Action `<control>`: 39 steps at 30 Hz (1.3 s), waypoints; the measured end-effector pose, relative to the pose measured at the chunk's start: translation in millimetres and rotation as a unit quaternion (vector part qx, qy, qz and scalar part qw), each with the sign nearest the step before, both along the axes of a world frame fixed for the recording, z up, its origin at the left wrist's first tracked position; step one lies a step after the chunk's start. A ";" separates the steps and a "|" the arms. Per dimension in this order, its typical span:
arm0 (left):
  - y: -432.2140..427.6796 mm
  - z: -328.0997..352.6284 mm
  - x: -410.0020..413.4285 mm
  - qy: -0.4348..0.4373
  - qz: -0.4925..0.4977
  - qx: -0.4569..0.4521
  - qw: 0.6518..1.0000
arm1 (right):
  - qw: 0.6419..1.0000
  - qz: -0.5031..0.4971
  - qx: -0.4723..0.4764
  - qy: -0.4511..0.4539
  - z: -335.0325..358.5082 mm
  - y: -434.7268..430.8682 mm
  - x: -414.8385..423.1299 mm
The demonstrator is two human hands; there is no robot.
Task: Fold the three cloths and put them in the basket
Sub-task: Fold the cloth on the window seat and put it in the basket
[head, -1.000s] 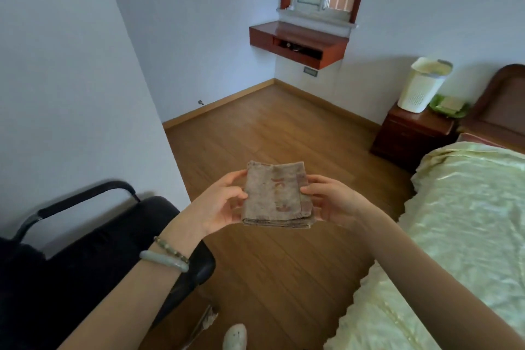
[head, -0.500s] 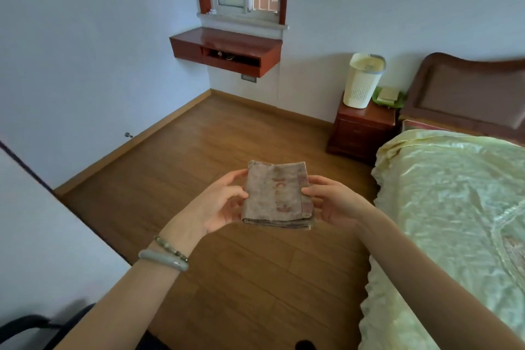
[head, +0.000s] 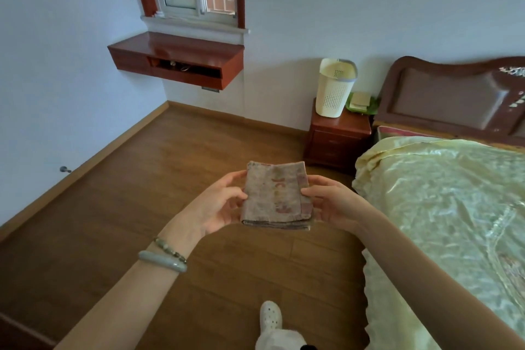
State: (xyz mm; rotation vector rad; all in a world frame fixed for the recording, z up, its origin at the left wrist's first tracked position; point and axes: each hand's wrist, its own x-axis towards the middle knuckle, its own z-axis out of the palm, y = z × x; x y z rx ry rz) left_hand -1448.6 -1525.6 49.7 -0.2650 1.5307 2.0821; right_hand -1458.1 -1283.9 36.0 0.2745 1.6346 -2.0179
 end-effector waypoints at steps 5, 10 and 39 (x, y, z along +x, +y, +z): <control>19.7 3.6 -114.9 0.008 -0.019 0.000 1.000 | 1.000 -0.019 0.002 0.012 5.5 20.6 -109.8; 40.2 9.2 -217.6 0.009 -0.029 0.012 0.999 | 1.000 -0.022 -0.003 0.016 14.4 42.6 -211.1; 91.3 -3.1 -787.1 -0.013 -0.170 0.019 0.985 | 0.987 -0.158 -0.017 -0.003 4.9 81.8 -703.9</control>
